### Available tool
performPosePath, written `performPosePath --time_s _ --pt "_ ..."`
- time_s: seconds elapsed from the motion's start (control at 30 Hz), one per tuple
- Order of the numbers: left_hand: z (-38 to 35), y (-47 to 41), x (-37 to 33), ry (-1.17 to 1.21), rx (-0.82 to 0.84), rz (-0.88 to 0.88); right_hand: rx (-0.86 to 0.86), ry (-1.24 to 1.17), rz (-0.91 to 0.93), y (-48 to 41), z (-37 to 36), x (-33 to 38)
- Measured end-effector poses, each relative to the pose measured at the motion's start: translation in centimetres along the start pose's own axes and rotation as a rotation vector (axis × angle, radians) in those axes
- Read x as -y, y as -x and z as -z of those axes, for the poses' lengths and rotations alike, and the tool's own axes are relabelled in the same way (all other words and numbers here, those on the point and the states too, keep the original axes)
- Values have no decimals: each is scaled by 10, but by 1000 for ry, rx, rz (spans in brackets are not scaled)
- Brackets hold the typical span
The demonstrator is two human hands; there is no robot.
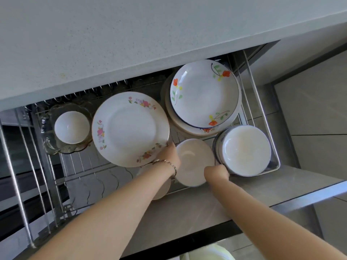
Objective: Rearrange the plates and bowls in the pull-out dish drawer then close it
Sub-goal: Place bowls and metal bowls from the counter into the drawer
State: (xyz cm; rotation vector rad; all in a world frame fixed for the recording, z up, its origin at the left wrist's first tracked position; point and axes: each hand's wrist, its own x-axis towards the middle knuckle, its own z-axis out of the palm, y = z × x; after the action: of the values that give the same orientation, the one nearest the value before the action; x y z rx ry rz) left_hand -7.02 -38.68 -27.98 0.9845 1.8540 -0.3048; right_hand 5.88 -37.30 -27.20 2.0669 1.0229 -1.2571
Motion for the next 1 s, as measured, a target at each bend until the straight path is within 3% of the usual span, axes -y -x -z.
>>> performPosePath --time_s 0.17,0.27,0.4,0.53,0.67,0.73,0.8,0.9,1.0 --pt "2 -11 -5 -48 76 26 101 451 158 -4 1 5" --pt "-1 -13 2 51 50 53 174 -36 -180 -3 0 10" --pt "-3 -9 3 97 40 42 88 117 -13 -6 2 2" --pt "3 -7 -5 18 65 19 26 113 -8 -6 3 1" --pt "7 -8 -2 -29 115 10 55 278 47 6 0 8" --pt "5 -7 0 -25 127 17 60 184 28 9 -4 8" --pt "4 2 0 -36 96 14 45 -90 -109 14 -7 12" --pt "14 27 7 21 14 -140 50 201 75 40 -9 23" --pt "53 58 33 211 -93 -233 29 271 363 82 -1 49"
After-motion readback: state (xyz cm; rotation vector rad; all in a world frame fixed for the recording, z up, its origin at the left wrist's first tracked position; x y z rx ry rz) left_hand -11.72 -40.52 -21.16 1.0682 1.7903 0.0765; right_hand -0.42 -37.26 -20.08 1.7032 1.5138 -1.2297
